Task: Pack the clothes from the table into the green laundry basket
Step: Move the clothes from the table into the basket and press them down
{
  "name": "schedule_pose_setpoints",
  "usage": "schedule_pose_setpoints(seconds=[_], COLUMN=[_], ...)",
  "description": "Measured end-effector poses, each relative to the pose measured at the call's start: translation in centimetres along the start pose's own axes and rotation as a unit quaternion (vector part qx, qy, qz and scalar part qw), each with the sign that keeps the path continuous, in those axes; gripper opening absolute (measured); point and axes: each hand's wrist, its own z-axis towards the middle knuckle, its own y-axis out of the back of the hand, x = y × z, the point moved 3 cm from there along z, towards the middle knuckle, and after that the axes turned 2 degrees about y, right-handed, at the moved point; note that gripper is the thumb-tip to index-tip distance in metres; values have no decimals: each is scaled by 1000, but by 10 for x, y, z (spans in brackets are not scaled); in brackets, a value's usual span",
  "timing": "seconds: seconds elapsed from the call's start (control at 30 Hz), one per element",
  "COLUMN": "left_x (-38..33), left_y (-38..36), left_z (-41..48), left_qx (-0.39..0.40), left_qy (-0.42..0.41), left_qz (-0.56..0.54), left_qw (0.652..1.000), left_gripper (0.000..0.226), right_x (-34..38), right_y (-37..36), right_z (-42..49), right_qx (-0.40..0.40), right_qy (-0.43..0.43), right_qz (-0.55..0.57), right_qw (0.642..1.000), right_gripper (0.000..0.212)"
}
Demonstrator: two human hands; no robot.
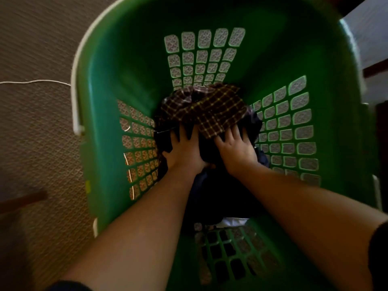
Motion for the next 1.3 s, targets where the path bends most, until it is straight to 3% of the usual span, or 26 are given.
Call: schedule_pose_setpoints(seconds=[0.1,0.2,0.37,0.43,0.63,0.83,1.03,1.3], left_x=[4,8,24,24,3,-24,-85,-152], left_y=[1,-7,-16,-3,51,109,175,222], left_z=[-46,-91,-123,-124,-156,-218,-305,-394], left_qx=[-74,-88,41,59,34,-15,-87,-99], left_qy=[-13,-5,-28,-27,-67,-149,-265,-397], left_qz=[65,92,104,110,73,2,-85,21], left_qw=[995,992,993,992,994,989,957,912], left_gripper=[117,93,85,84,73,66,57,61], right_x=[16,31,26,26,32,36,30,12], right_y=[0,-7,-21,-9,64,155,227,274], right_z=[-48,-97,-132,-135,-163,-244,-335,-431], right_qx=[-42,-39,76,83,-6,-191,-267,-350], right_qy=[-33,-56,-43,-42,-38,-60,-90,-173], right_qz=[59,101,136,160,286,425,397,369], right_qw=[997,993,987,983,958,883,873,843], right_gripper=[101,93,74,70,64,55,60,61])
